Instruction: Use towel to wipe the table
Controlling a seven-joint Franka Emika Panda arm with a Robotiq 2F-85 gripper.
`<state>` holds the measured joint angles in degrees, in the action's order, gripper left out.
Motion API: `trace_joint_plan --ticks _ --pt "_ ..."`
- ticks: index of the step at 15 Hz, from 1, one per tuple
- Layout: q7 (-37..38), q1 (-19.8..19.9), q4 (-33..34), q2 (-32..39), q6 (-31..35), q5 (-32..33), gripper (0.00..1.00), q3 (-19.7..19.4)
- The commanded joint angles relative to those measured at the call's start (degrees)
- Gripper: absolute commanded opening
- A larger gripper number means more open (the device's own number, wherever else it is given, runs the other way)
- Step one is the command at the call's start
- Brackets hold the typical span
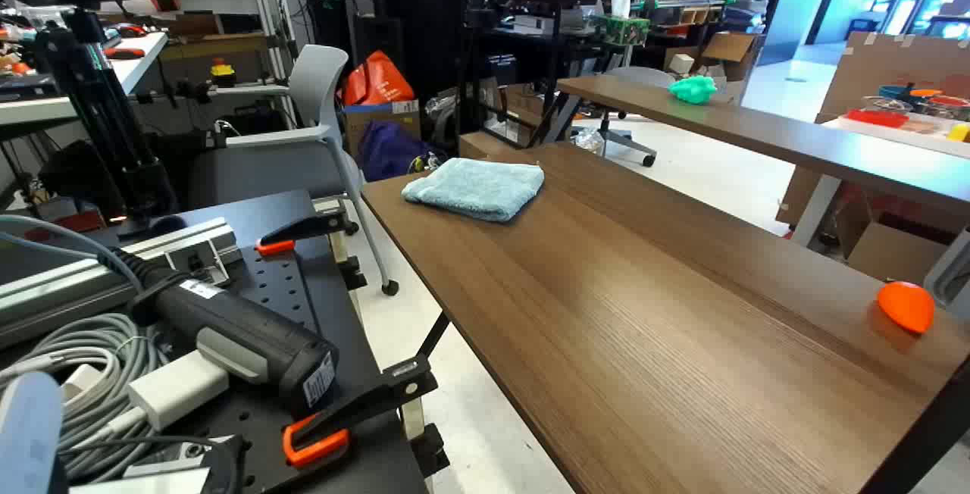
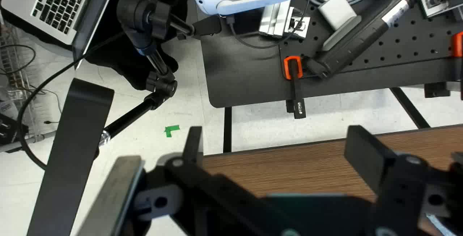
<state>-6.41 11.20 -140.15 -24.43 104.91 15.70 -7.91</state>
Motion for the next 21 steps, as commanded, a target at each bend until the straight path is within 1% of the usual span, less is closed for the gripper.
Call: trace_joint_plan --ticks 1,8,9,10,11,12,14,15,16,17,18,19,20,21 --pt "0.2 -0.6 0.1 0.0 -0.1 0.2 1.0 -0.5" --pt "0.2 -0.6 0.1 0.0 -0.1 0.2 1.0 -0.5" --pt "-0.9 -0.9 0.2 -0.2 -0.1 -2.0 1.0 -1.4" --pt "-0.3 -1.3 0.5 0.0 -0.3 -3.5 1.0 -1.3" --pt "3.1 -1.5 1.1 1.3 -0.6 -3.0 1.0 0.5" --pt "9.9 -2.0 1.7 3.5 0.3 -1.8 1.0 3.7" --pt "18.8 1.3 3.8 8.8 1.1 -0.8 1.0 11.7" --pt "23.4 1.4 5.0 11.1 0.4 -0.2 1.0 14.5" --pt "28.3 2.0 6.9 14.4 -0.5 -0.8 1.0 17.4" --pt "33.4 1.6 8.9 17.8 -1.5 -1.9 1.0 19.4" --pt "38.4 0.7 11.0 21.3 -2.3 -2.3 1.0 20.8" --pt "43.3 -1.0 13.0 25.0 -2.9 -3.1 1.0 21.3" --pt "47.2 -5.1 15.4 28.6 -3.3 -4.5 1.0 18.6" --pt "49.9 -6.5 17.9 32.2 -3.1 -6.4 1.0 18.1"
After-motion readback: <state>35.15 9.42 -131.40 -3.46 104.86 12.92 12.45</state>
